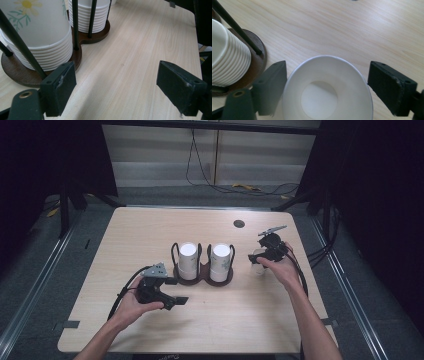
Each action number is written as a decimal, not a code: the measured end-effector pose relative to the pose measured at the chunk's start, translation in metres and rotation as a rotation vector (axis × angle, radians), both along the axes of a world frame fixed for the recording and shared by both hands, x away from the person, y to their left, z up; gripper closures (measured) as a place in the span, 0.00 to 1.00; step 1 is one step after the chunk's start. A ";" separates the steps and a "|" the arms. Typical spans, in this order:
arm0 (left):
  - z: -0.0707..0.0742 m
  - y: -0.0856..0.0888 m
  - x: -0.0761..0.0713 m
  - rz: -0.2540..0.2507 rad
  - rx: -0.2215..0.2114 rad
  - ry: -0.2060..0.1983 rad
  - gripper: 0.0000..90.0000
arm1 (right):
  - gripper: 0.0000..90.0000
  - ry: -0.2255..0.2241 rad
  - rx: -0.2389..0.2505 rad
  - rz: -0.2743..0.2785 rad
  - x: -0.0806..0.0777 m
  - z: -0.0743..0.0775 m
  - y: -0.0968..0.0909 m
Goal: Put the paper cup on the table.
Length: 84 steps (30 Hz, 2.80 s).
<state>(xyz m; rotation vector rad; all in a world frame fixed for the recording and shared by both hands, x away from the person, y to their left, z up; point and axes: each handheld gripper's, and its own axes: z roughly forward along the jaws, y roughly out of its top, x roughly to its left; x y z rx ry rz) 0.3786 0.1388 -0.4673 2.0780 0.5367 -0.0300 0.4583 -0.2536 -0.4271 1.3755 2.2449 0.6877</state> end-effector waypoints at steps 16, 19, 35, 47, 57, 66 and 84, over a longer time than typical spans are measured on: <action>-0.006 0.000 0.004 0.035 0.030 0.019 0.18 | 0.17 -0.062 0.110 -0.019 -0.005 -0.001 -0.007; -0.006 0.001 0.005 0.056 0.034 0.023 0.19 | 0.17 -0.093 0.140 -0.017 -0.007 0.004 -0.007; -0.006 0.001 0.008 0.089 0.042 0.023 0.20 | 0.18 -0.154 0.205 -0.007 -0.033 0.018 -0.010; 0.004 0.004 0.006 0.111 0.030 0.017 0.20 | 0.19 -0.197 0.214 0.003 -0.068 0.027 -0.013; 0.004 0.008 -0.004 0.139 0.064 0.033 0.21 | 0.22 -0.171 0.193 0.033 -0.112 0.013 -0.009; -0.003 0.013 -0.013 0.156 0.089 0.039 0.23 | 0.22 -0.174 0.225 0.046 -0.139 -0.005 -0.002; -0.020 0.030 -0.029 0.231 0.083 0.026 0.24 | 0.23 -0.098 0.218 0.056 -0.154 -0.050 0.010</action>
